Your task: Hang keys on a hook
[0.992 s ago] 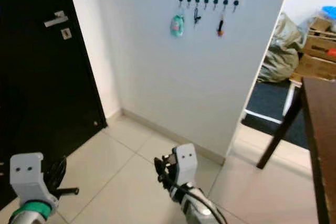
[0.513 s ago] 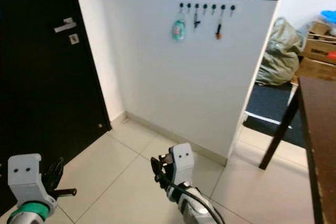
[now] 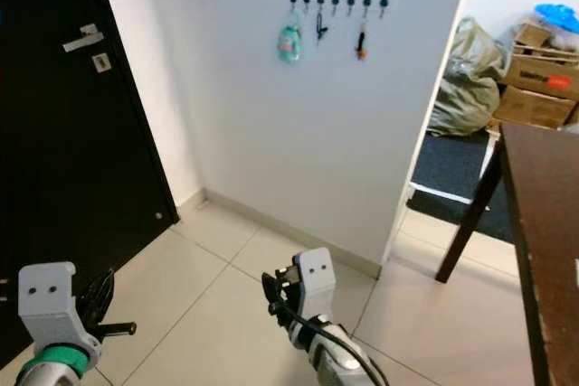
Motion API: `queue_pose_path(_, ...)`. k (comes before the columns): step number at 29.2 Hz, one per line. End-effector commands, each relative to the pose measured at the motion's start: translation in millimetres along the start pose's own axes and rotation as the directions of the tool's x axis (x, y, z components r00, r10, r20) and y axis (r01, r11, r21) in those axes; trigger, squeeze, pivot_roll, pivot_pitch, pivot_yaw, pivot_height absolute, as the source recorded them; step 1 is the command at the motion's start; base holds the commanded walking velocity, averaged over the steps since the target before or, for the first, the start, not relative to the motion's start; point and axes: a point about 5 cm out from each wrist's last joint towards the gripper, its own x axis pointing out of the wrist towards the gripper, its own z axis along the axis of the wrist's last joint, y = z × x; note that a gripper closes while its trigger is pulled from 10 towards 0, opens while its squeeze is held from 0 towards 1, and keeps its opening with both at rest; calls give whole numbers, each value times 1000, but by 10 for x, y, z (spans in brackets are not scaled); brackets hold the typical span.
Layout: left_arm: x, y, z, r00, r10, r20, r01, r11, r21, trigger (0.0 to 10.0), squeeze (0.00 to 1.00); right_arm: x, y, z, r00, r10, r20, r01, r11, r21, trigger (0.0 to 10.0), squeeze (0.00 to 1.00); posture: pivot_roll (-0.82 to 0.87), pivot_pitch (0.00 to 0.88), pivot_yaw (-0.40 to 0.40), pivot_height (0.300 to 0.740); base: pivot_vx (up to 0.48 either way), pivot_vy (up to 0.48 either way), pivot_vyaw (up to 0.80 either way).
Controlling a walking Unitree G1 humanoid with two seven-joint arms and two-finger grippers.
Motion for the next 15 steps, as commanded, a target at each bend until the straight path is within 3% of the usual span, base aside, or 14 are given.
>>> queue_pose_path(1, -11, 45, -56, 999, 22, -31, -22, 1000, 11, 10000, 0, 14, 45, -29, 1000, 16, -9, -16, 1000, 1, 10000, 0, -1, 0, 140, 740, 0, 0, 0)
queue_pose_path(15, -58, 7, -145, 997, 19, -68, -18, 1000, 11, 10000, 0, -26, -75, -62, 999, -3, -37, 2, 1000, -8, 10000, 0, -8, 0, 139, 740, 0, 0, 0)
